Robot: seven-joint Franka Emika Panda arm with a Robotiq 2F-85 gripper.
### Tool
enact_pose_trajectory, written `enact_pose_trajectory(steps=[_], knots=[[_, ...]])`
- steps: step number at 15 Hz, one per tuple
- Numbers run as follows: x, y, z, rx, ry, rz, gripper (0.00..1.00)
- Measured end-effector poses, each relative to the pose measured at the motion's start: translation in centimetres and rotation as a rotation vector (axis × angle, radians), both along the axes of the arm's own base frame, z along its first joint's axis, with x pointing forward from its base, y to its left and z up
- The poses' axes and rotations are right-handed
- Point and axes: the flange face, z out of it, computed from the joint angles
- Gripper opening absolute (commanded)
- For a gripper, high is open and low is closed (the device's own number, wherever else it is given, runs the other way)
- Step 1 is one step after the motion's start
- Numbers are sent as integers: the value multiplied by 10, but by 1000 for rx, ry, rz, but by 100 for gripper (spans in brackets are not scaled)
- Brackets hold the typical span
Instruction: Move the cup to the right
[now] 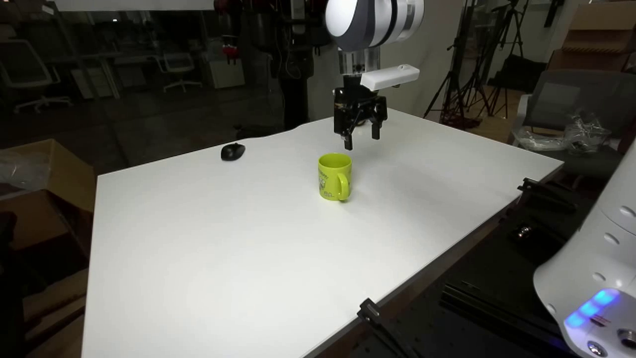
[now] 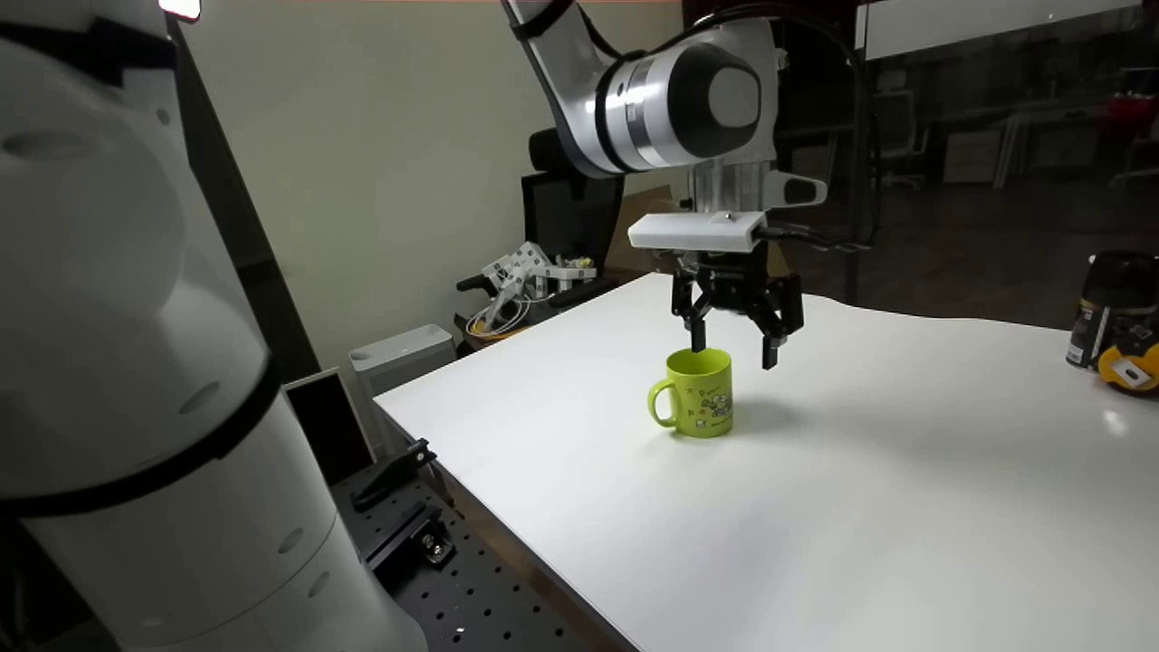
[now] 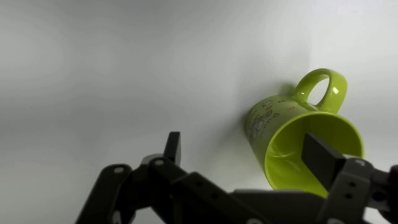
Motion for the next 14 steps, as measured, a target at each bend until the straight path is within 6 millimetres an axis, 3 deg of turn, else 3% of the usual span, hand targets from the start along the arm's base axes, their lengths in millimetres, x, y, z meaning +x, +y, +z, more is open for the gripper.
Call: enact_pose_trajectory(steps=[11, 12, 13, 14], knots=[[37, 19, -39, 20, 39, 110, 100], [38, 19, -41, 21, 43, 115, 75], [39, 19, -43, 21, 49, 117, 75], [39, 19, -46, 22, 53, 120, 67]])
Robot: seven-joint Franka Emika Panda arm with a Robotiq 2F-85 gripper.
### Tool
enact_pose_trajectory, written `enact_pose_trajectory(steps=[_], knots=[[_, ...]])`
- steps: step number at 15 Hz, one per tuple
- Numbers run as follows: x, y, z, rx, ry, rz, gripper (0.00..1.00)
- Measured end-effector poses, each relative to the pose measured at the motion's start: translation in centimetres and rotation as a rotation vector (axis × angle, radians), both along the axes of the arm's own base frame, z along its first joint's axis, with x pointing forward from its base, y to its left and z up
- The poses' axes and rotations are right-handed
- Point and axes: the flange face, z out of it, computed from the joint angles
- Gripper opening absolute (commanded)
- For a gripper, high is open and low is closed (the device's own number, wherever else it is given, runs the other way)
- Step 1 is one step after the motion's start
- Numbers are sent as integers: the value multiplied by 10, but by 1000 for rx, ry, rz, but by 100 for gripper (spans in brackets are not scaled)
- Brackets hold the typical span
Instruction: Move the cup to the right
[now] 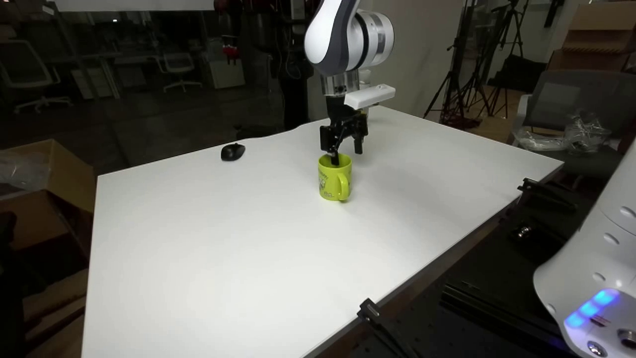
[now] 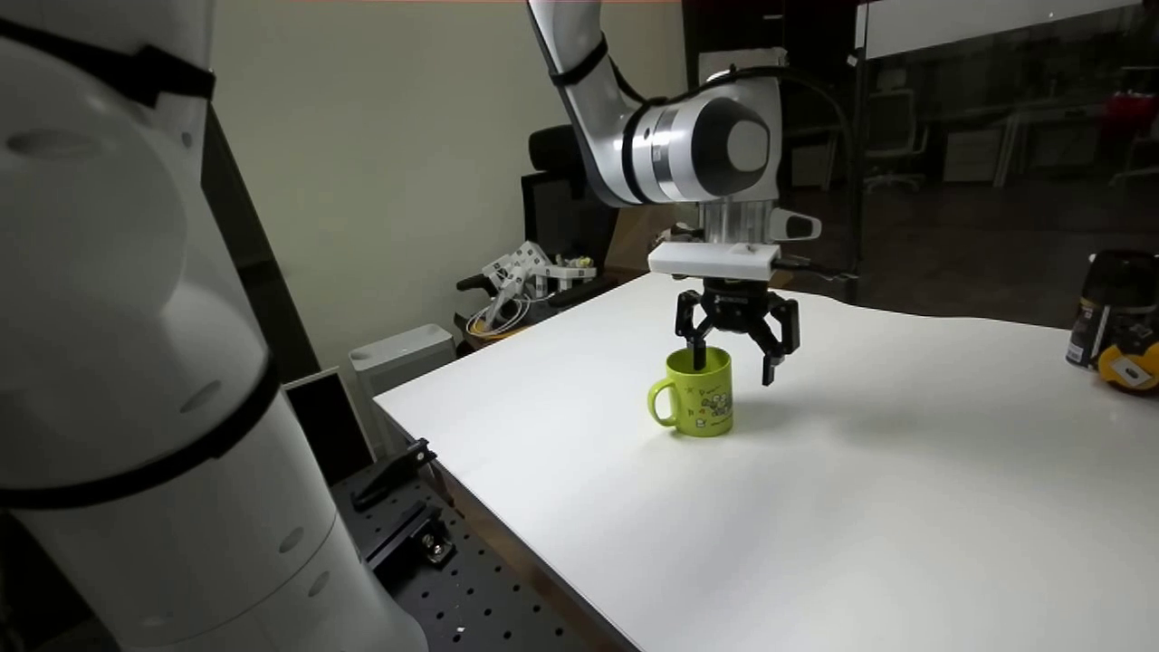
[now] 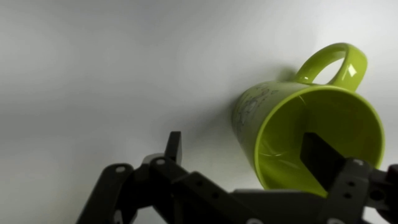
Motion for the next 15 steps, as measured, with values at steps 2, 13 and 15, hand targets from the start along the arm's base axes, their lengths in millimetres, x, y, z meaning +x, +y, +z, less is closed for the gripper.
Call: enact_pose_trajectory(steps=[2, 13, 15], knots=[[2, 0, -4, 1, 6, 2, 53], [8, 7, -4, 2, 4, 15, 10], [8, 9, -4, 3, 5, 18, 10]])
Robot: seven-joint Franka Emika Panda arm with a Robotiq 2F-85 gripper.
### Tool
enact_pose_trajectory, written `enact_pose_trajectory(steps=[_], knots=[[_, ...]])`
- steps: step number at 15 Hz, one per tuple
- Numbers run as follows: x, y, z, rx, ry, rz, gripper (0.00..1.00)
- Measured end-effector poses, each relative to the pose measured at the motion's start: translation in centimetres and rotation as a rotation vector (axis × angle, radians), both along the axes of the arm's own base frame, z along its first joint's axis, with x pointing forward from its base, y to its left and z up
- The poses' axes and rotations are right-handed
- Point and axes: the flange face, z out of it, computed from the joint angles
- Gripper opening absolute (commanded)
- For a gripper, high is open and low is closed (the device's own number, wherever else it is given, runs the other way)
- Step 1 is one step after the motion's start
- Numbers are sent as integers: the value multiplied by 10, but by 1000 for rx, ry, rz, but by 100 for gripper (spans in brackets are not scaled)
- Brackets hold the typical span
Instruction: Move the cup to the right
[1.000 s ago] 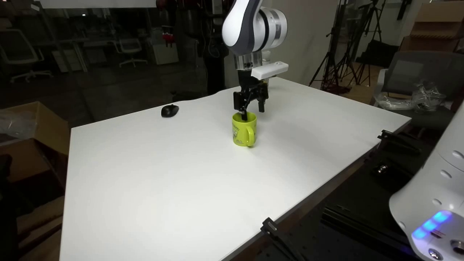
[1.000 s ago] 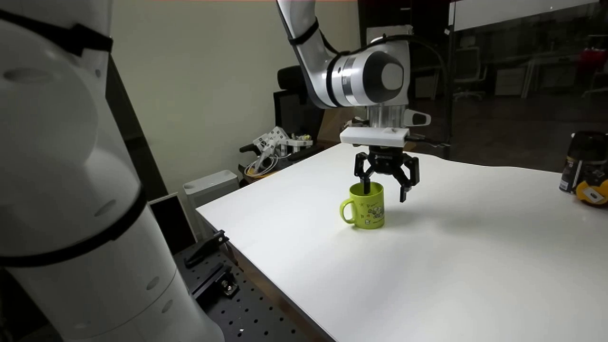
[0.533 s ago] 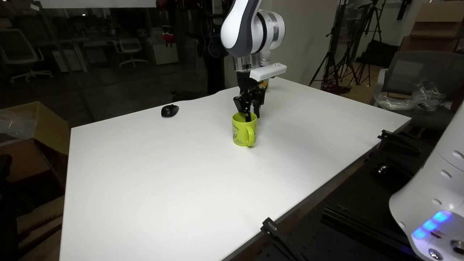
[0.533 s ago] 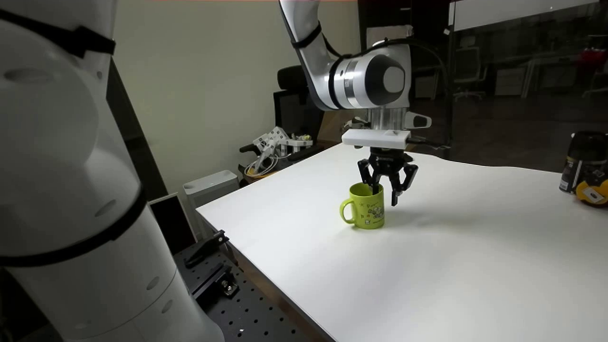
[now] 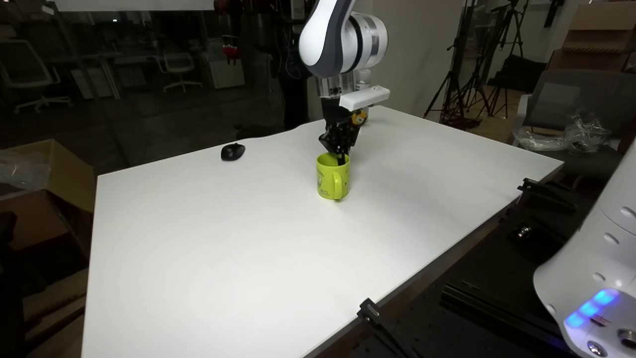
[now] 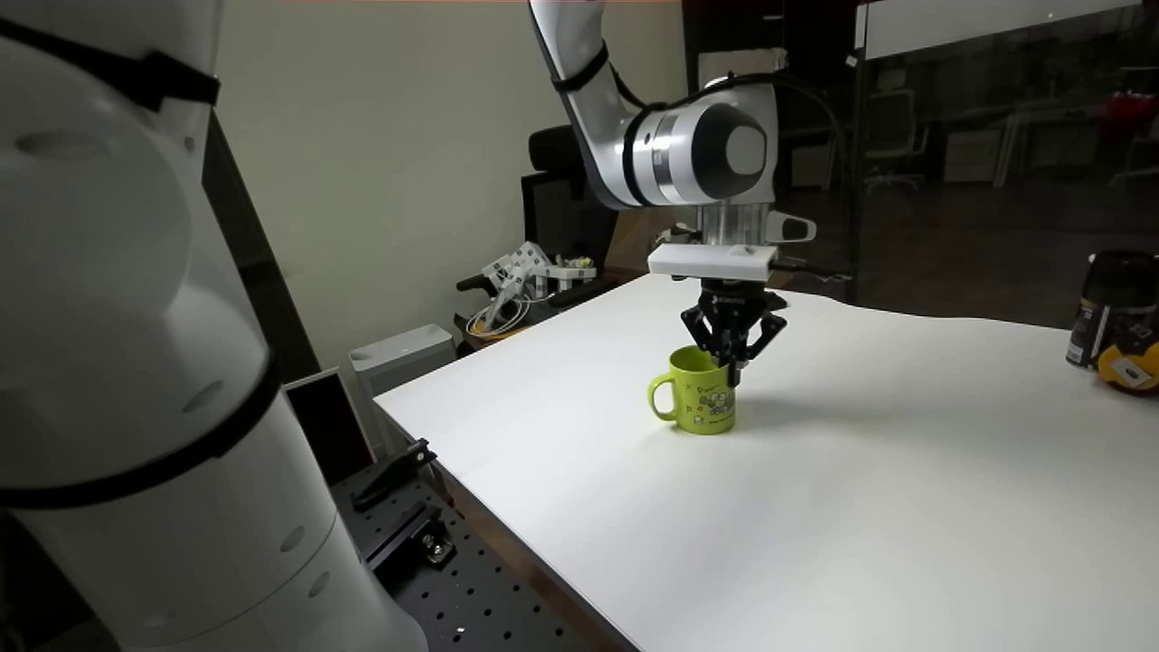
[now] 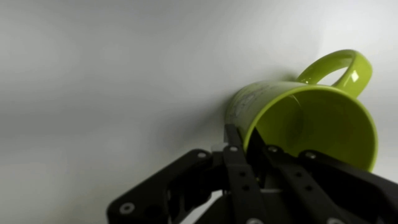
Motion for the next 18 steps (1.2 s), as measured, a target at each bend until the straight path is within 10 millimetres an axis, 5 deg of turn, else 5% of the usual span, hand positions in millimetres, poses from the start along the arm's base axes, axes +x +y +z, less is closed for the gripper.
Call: enact_pose_trajectory(steps=[11, 18], knots=[[6, -5, 2, 1, -51, -99, 3], [42, -60, 8, 29, -127, -417, 3]])
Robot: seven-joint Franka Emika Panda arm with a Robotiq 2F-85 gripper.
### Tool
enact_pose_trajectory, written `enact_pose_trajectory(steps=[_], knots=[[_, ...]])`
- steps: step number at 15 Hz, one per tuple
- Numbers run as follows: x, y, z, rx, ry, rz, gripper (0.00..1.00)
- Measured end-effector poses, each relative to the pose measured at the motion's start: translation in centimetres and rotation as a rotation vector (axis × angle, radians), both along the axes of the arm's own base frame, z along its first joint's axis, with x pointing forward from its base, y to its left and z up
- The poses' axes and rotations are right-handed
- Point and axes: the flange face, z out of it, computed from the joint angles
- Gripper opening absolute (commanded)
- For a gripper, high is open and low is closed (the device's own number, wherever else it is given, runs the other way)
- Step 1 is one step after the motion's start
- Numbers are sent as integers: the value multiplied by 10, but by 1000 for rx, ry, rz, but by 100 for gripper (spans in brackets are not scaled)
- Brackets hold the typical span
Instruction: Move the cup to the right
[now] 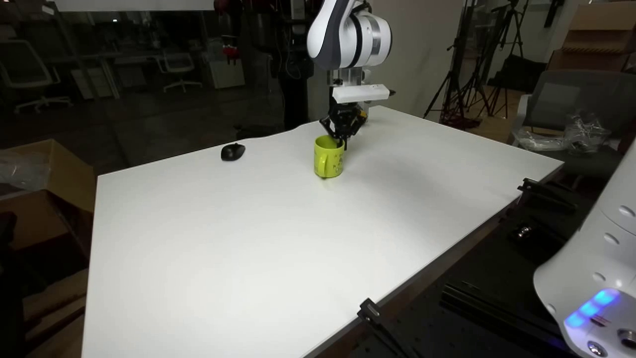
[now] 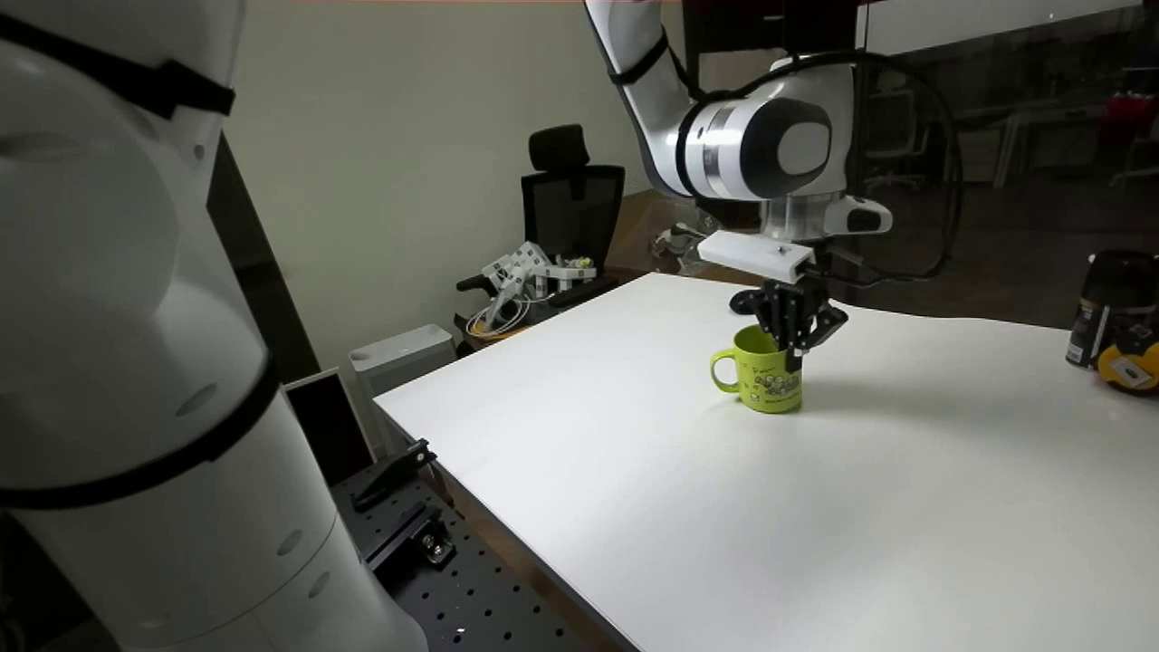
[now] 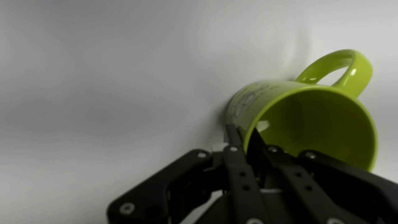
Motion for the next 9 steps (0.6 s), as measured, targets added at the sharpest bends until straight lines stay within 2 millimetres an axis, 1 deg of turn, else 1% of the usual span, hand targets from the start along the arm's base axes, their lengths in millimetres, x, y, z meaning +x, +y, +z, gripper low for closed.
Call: enact_pose_trajectory(steps=[5, 7, 9], knots=[[21, -53, 4, -22, -34, -233, 3], [26, -69, 4, -27, -37, -329, 3], [29, -79, 3, -26, -29, -423, 3]])
